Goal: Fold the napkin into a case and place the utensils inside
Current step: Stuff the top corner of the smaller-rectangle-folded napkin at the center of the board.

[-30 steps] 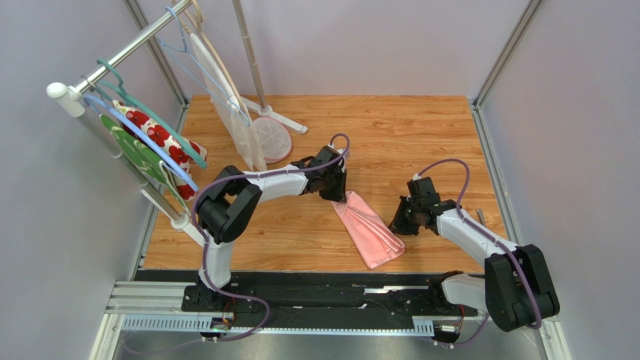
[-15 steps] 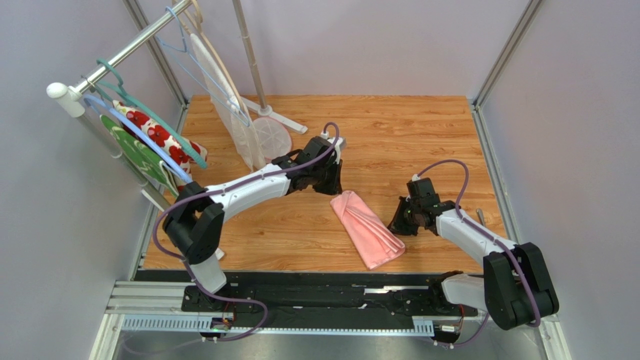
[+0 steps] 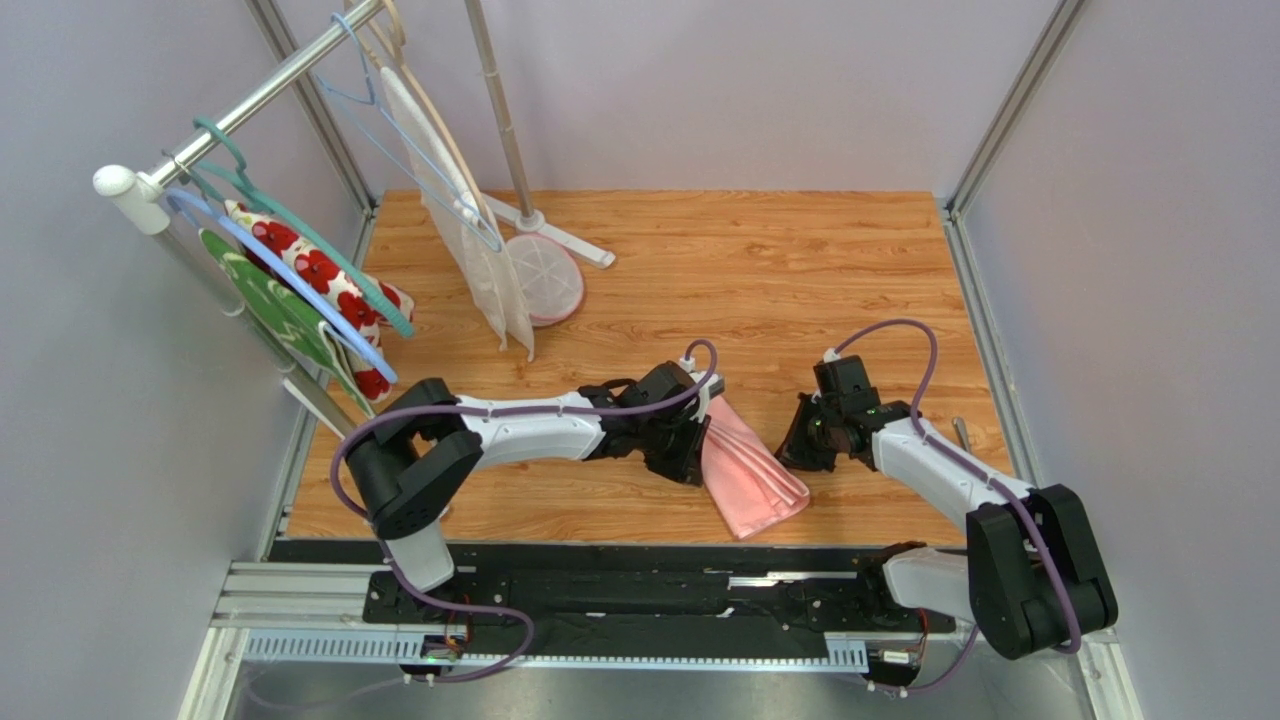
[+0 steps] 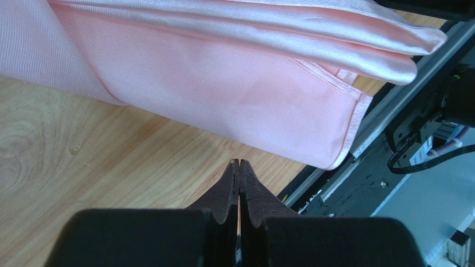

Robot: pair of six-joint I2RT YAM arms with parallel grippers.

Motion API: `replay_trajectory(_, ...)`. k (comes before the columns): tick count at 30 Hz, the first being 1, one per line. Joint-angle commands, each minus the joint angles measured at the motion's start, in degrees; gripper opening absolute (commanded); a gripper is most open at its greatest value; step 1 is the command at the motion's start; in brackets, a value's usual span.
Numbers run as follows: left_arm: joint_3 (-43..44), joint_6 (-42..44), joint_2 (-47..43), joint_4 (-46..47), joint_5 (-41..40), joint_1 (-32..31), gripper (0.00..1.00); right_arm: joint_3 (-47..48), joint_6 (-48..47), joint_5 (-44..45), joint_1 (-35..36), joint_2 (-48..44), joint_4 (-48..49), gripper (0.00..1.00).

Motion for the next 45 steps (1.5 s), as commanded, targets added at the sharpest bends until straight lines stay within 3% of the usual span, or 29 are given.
replay_trajectory(1, 2.2, -1.5, 2.6, 3.8, 0.0, -0.5, 0.00, 0.2, 0.2, -0.5, 0.2, -0.8, 1.3, 0.02)
replay_trajectory(11, 3.0, -2.0, 6.2, 5.0, -0.3, -0.5, 0.00, -0.6, 2.1, -0.8, 2.1, -2.2, 1.6, 0.02)
replay_trajectory(32, 2.8, -2.8, 8.9, 5.0, 0.4, -1.4, 0.00, -3.1, 12.9, 2.4, 12.6, -3.4, 5.3, 0.01)
replay_trajectory(38, 3.3, -1.0, 4.3, -0.5, 3.0, -1.5, 0.00, -3.5, 12.8, 4.8, 12.9, -4.1, 4.9, 0.01)
replay_trajectory(41, 4.0, -0.8, 0.9, -3.0, 5.4, -1.5, 0.08, -3.2, 12.2, 5.0, 12.9, -3.9, 4.3, 0.01)
replay_trajectory(45, 4.5, -3.0, -0.7, -3.5, 9.0, -1.5, 0.05, -3.0, 11.6, 5.4, 12.9, -3.6, 4.2, 0.01)
